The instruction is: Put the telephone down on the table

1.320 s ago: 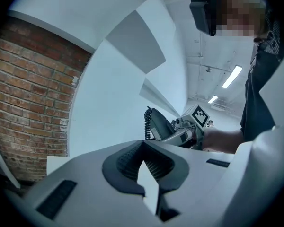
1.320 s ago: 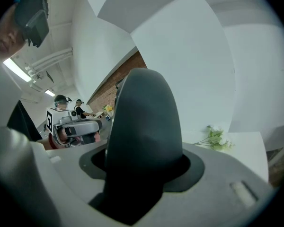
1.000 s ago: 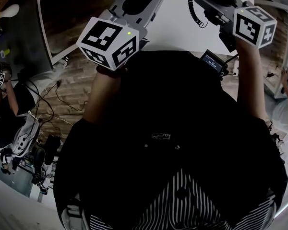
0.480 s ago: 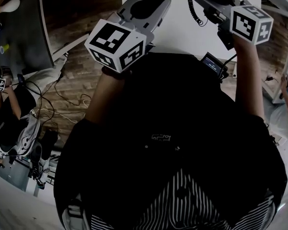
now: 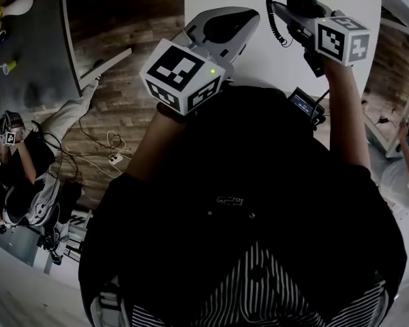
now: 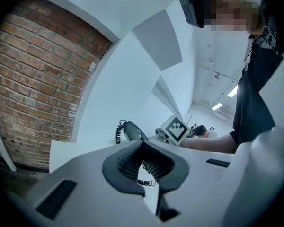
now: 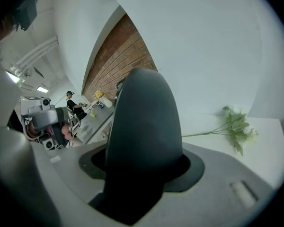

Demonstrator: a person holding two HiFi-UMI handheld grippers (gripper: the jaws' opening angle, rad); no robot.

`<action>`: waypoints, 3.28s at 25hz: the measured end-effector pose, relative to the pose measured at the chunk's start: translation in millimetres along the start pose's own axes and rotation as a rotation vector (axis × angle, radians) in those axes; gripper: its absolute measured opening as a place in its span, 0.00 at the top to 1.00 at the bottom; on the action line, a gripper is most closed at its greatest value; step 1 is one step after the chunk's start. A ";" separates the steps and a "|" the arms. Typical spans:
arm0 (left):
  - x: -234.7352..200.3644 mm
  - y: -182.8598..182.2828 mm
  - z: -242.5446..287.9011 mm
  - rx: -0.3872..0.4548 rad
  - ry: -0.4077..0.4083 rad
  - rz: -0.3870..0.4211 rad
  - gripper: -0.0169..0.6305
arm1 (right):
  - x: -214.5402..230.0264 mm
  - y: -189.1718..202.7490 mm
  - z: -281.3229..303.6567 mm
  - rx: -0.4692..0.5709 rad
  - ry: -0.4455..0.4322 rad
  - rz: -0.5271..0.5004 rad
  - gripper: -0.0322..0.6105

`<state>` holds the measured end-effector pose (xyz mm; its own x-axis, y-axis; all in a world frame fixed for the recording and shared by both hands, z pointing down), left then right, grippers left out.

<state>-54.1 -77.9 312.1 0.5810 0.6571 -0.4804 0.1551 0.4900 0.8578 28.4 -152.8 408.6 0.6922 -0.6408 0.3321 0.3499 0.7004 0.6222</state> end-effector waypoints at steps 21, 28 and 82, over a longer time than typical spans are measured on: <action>-1.3 -3.6 -7.0 0.066 0.104 -0.062 0.96 | 27.3 100.8 101.5 -0.284 0.065 0.024 0.52; -4.2 3.8 -6.6 0.040 0.078 -0.073 0.96 | 41.6 124.6 117.8 -0.329 0.110 0.039 0.52; -14.3 17.1 -19.8 -0.007 0.006 -0.092 0.96 | 87.5 166.6 132.4 -0.431 0.234 -0.097 0.47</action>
<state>-75.5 -67.5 330.0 0.5596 0.6129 -0.5578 0.2014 0.5524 0.8089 63.6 -133.8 635.1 0.7496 -0.6560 0.0884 0.6142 0.7391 0.2766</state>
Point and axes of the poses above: the fingertips, and each gripper's own axes: z forward along the fingers, x to its right, y out of its underside, the point moved 2 cm from there along -z, backward along the fingers, and after that the axes turned 10 degrees about y, right-handed, at the moved point
